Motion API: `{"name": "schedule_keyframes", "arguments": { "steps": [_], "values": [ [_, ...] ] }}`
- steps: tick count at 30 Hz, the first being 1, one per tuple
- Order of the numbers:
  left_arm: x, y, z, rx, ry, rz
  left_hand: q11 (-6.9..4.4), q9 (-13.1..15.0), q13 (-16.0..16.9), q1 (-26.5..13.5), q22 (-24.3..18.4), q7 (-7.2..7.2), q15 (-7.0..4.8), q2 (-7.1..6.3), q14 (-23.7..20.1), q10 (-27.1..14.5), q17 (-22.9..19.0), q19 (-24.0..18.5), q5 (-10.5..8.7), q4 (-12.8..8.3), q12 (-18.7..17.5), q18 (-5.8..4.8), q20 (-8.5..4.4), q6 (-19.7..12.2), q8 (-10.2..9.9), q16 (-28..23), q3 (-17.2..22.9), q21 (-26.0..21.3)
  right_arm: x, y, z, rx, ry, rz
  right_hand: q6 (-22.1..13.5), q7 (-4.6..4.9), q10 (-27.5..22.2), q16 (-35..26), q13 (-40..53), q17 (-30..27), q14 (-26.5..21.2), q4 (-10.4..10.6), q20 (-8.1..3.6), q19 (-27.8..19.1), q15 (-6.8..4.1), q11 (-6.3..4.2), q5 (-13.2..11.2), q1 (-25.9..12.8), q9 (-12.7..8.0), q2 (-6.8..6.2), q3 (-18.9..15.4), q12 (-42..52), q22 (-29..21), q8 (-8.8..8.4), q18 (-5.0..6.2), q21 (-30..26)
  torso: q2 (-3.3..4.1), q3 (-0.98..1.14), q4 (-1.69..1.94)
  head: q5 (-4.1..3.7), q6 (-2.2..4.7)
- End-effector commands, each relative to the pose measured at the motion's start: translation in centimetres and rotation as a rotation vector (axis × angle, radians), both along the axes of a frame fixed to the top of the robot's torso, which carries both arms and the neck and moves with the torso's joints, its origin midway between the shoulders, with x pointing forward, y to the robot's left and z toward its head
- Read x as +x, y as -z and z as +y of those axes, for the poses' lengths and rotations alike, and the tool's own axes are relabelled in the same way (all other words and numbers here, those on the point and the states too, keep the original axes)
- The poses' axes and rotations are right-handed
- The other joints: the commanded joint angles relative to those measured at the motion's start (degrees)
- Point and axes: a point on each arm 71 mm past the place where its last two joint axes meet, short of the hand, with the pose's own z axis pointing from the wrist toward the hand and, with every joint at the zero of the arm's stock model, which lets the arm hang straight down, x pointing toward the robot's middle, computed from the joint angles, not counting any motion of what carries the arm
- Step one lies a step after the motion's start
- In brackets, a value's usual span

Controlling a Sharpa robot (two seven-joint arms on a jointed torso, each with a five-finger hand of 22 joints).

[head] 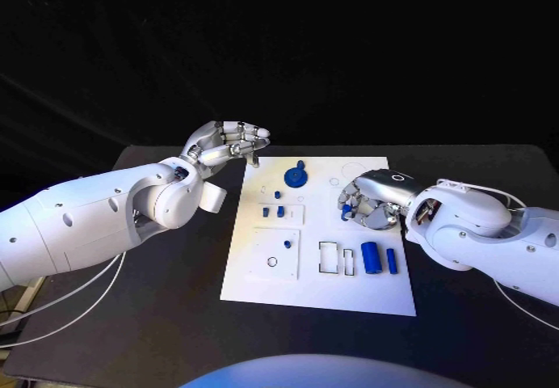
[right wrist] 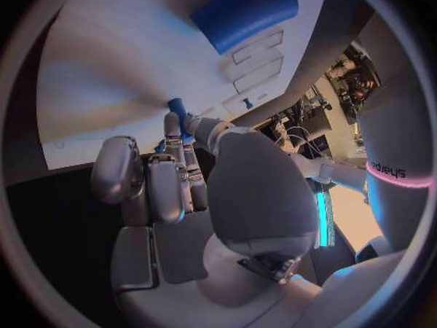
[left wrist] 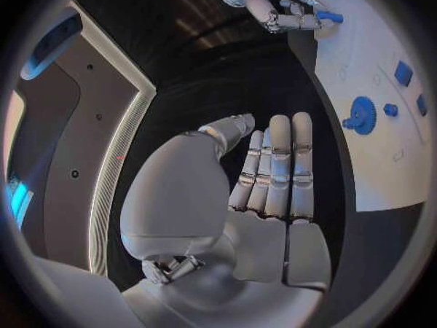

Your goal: Assemble the parts on the task board

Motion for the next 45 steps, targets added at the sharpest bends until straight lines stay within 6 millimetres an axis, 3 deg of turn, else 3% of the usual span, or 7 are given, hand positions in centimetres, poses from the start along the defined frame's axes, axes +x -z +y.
{"name": "schedule_keyframes", "arguments": {
  "steps": [1, 9, 14, 18, 25, 34, 45],
  "values": [
    [0.0, 0.0, -0.1, -0.008, 0.012, -0.001, -0.04, 0.07, 0.09, 0.16, -0.02, -0.01, 0.09, 0.7, -0.39, -0.39, -0.09, -0.37, 0.21, -0.38, 0.32, 0.38, 0.04, -0.47, 0.4, -0.18, 0.17, -0.26, -0.5, -1.1, 0.6, 0.064, -0.015, -0.035, 0.26, 0.02, 0.24, 0.18, -0.09, -0.1, 1.47, -0.45, -0.2, 0.35, -0.41, -0.12, 0.25, 0.01, 1.94, 0.22, -0.09, -0.36, 2.95, 1.34, -0.63, 0.34, -0.03, -0.06, 0.0, -0.04, 0.1],
    [0.1, 0.0, -0.1, -0.008, 0.011, -0.001, -0.04, 0.07, 0.09, 0.16, -0.02, -0.01, 0.09, 0.7, -0.39, -0.39, -0.09, -0.37, 0.21, -0.38, 0.32, 0.38, 0.04, -0.47, 0.4, -0.18, 0.17, -0.26, -2.3, -2.5, 2.4, 0.137, -0.076, -0.037, 0.23, 0.04, 0.27, 0.2, -0.07, -0.07, 1.48, -0.5, -0.2, 0.34, -0.4, -0.1, 0.26, -0.1, 2.01, 0.15, -0.08, -0.43, 2.96, 1.4, -0.63, 0.33, -0.03, 0.02, -0.04, 0.02, 0.1],
    [0.1, 0.0, -0.2, -0.008, 0.013, 0.0, -0.04, 0.07, 0.09, 0.16, -0.02, -0.01, 0.09, 0.7, -0.39, -0.39, -0.09, -0.37, 0.21, -0.38, 0.32, 0.38, 0.04, -0.47, 0.4, -0.18, 0.17, -0.26, -3.4, -2.8, 4.6, 0.175, -0.141, -0.026, 0.16, 0.06, 0.23, 0.14, -0.06, -0.2, 1.45, -0.54, -0.2, 0.29, -0.39, -0.08, 0.29, -0.19, 2.04, 0.1, -0.06, -0.52, 2.91, 1.41, -0.61, 0.2, 0.01, 0.04, 0.0, 0.17, -0.05],
    [0.1, 0.0, -0.2, -0.009, 0.014, 0.0, -0.04, 0.07, 0.09, 0.16, -0.02, -0.01, 0.09, 0.7, -0.39, -0.39, -0.09, -0.37, 0.21, -0.38, 0.32, 0.38, 0.04, -0.47, 0.4, -0.18, 0.17, -0.26, -4.4, -2.2, 7.2, 0.209, -0.209, -0.005, 0.01, 0.09, 0.17, 0.13, -0.04, -0.24, 1.44, -0.7, -0.2, 0.2, -0.37, -0.06, 0.34, -0.25, 2.11, 0.06, 0.03, -0.68, 2.84, 1.43, -0.56, -0.01, -0.04, -0.02, -0.19, 0.56, -0.15],
    [0.1, 0.0, -0.5, -0.012, 0.02, -0.001, -0.02, 0.07, 0.09, 0.19, 0.02, 0.02, 0.1, 0.7, -0.42, -0.47, -0.1, -0.39, 0.2, -0.44, 0.38, 0.37, 0.03, -0.52, 0.45, -0.17, 0.18, -0.2, -5.7, -0.4, 10.7, 0.231, -0.29, 0.046, -0.11, 0.13, 0.13, 0.07, -0.02, -0.39, 1.41, -0.83, -0.2, 0.08, -0.36, -0.04, 0.37, -0.26, 2.17, 0.09, 0.13, -0.8, 2.72, 1.44, -0.51, -0.29, 0.02, -0.05, 0.06, 0.8, -0.08],
    [0.1, 0.0, -0.6, -0.013, 0.023, 0.0, -0.02, 0.07, 0.09, 0.19, 0.02, 0.02, 0.1, 0.7, -0.42, -0.47, -0.1, -0.39, 0.2, -0.44, 0.38, 0.37, 0.03, -0.52, 0.45, -0.17, 0.18, -0.2, -6.0, 2.0, 12.6, 0.211, -0.316, 0.087, -0.27, 0.2, 0.07, 0.05, 0.01, -0.43, 1.4, -0.98, -0.19, -0.02, -0.33, 0.01, 0.39, -0.32, 2.23, 0.13, 0.24, -0.95, 2.64, 1.45, -0.46, -0.52, 0.04, -0.03, -0.04, 1.4, -0.32],
    [0.0, 0.0, -0.7, -0.013, 0.025, 0.0, -0.02, 0.07, 0.09, 0.19, 0.02, 0.02, 0.1, 0.7, -0.42, -0.47, -0.1, -0.39, 0.2, -0.44, 0.38, 0.37, 0.03, -0.52, 0.45, -0.17, 0.18, -0.2, -5.7, 4.2, 12.9, 0.16, -0.299, 0.115, -0.37, 0.23, 0.06, 0.1, 0.05, -0.35, 1.42, -1.12, -0.18, -0.08, -0.31, 0.03, 0.4, -0.35, 2.28, 0.15, 0.32, -1.05, 2.6, 1.47, -0.44, -0.66, 0.0, 0.0, -0.03, 1.83, -0.93]
  ]
}}
